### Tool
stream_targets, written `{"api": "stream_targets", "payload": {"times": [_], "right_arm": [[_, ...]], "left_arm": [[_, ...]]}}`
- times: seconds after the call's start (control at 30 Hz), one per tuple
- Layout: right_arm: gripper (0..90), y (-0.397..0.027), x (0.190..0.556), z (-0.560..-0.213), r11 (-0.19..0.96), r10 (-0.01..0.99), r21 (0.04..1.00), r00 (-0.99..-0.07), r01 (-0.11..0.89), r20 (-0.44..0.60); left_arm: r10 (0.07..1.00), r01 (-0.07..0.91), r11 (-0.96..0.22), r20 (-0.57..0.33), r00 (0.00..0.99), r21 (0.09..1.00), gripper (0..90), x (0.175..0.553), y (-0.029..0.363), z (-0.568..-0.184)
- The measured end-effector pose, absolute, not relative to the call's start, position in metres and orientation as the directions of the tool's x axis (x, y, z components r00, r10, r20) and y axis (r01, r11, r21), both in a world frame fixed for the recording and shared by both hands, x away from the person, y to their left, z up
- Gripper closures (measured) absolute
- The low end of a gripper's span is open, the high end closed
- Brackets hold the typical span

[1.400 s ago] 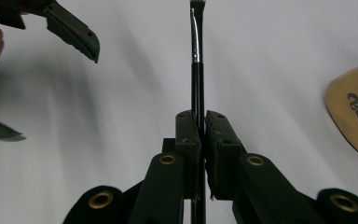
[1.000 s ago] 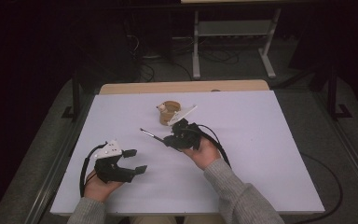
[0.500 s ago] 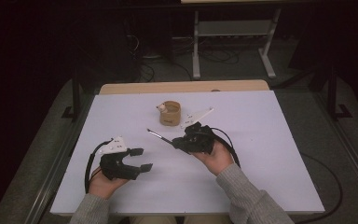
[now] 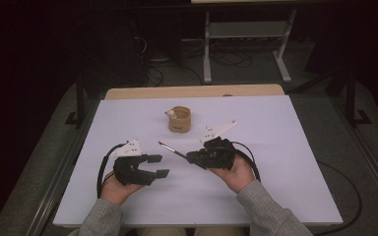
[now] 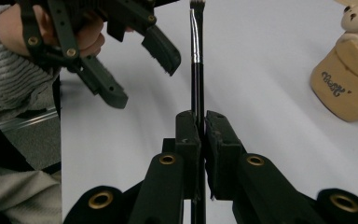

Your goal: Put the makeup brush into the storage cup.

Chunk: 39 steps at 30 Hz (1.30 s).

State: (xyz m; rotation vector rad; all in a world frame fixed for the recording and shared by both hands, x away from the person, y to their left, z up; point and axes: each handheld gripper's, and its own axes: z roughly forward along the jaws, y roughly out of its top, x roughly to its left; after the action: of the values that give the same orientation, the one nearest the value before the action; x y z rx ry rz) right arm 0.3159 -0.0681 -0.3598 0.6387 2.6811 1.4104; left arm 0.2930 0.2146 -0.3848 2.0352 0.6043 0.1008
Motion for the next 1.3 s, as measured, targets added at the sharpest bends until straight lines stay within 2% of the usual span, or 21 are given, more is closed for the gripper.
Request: {"api": "stream_targets", "payload": {"times": [0.77, 1.3], "right_arm": [[83.5, -0.086, 0.299, -0.369, 0.463, 0.310, 0.840, -0.939, 0.283, 0.145], [83.5, -0.088, 0.292, -0.372, 0.436, 0.273, 0.867, -0.953, 0.243, 0.130]], "left_arm": [[0.387, 0.368, -0.419, -0.203, 0.899, 0.830, 41.7, 0.301, 0.201, -0.373], [0.317, 0.359, -0.406, -0.239, 0.918, 0.840, 52.9, 0.304, 0.194, -0.366]]}}
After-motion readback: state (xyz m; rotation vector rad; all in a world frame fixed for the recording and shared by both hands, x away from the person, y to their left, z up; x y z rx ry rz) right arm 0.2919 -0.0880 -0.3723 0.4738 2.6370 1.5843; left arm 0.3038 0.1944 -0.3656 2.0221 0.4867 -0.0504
